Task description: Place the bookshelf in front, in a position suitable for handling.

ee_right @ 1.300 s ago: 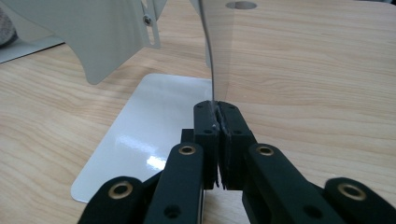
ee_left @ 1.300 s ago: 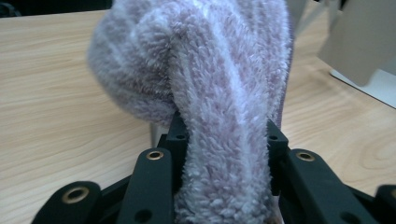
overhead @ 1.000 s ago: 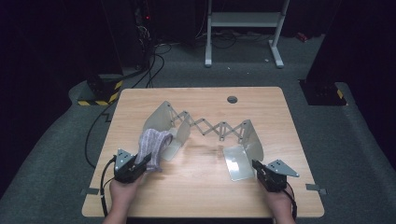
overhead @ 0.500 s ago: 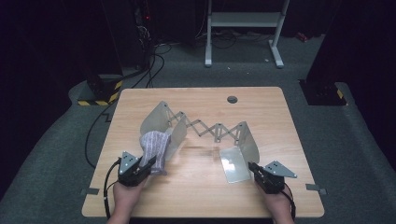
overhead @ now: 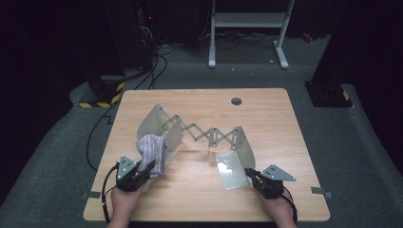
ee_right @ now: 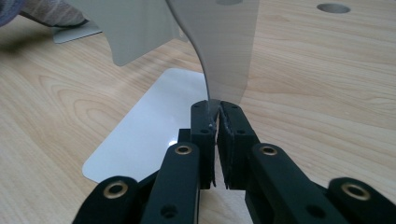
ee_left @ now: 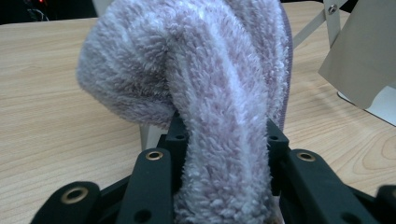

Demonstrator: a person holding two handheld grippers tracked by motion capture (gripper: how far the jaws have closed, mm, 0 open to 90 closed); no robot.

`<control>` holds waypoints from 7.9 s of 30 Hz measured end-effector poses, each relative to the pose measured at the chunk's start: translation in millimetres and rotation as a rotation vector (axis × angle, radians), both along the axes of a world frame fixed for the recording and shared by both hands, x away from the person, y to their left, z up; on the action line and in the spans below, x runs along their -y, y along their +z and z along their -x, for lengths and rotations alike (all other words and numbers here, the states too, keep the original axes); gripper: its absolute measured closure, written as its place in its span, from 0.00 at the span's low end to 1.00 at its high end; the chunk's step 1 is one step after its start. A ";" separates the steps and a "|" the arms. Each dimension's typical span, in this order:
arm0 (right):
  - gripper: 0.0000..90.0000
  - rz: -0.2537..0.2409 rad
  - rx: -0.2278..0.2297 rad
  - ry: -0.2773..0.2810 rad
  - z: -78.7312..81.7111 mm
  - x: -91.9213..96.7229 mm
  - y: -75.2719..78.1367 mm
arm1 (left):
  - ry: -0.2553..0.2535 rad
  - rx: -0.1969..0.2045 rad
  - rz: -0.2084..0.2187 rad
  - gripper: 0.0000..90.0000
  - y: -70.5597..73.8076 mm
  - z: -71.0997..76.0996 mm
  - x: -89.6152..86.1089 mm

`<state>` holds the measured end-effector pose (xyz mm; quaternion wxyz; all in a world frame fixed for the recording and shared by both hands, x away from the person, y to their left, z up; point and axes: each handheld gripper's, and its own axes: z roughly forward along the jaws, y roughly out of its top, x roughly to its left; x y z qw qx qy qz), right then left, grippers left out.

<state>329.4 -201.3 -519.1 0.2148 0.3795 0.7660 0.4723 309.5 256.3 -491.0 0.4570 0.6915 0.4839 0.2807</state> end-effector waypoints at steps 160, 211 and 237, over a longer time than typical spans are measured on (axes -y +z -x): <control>0.89 0.032 0.023 -0.011 -7.6 -42.5 1.9 | -0.145 -0.179 -0.076 0.72 -33.5 13.1 17.4; 0.83 0.024 0.028 -0.029 10.7 -23.6 1.6 | -0.309 0.081 0.016 0.71 45.1 -48.6 110.7; 0.83 0.023 0.017 -0.036 9.0 -21.1 -0.6 | -0.325 -0.062 -0.039 0.71 -6.7 -50.0 120.4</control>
